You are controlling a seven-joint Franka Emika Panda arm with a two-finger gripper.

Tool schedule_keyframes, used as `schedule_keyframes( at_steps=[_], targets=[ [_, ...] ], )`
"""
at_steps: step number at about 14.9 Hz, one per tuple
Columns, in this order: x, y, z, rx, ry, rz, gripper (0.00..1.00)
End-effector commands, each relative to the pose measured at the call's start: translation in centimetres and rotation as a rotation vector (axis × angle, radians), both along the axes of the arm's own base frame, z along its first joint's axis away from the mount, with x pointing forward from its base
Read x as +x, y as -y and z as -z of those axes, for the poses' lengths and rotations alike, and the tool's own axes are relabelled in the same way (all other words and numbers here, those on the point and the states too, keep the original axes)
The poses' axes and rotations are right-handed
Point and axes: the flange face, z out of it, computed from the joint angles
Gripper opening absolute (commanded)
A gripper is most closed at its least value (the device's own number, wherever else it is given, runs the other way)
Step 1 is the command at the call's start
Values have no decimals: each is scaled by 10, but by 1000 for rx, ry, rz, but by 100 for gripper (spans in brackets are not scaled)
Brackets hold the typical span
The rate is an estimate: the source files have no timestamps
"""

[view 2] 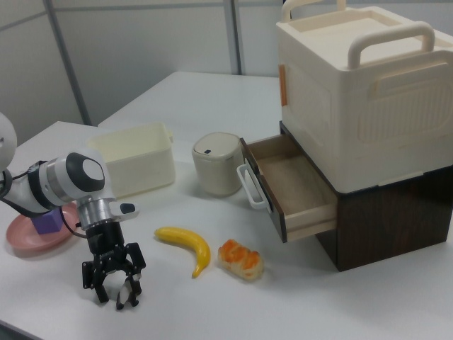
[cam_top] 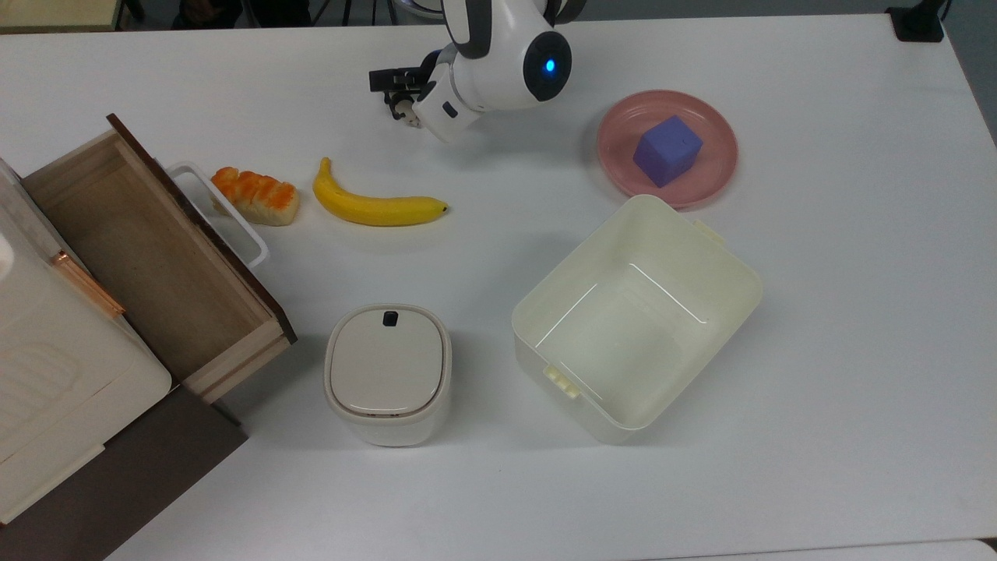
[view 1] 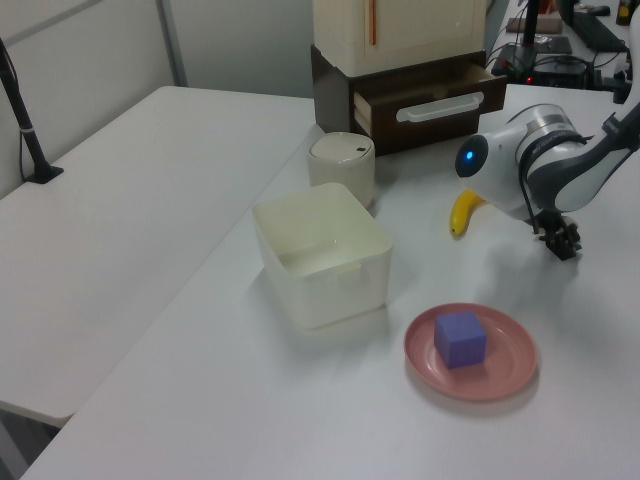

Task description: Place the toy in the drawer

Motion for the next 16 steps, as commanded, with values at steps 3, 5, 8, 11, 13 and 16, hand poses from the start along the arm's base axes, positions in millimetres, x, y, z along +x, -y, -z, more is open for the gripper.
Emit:
schedule_keyframes(
  at_steps=[3,5,8,11,13,16],
  targets=[
    [10,12,13,7,34,-13,56],
    [13,15,12,10,37,-12,34],
    [20,16,7,14,55,-8,0],
    [28,15,-5,15,85,4,0],
    [40,14,-28,24,131,14,0],
    [68,19,-82,80,224,98,0]
  ],
)
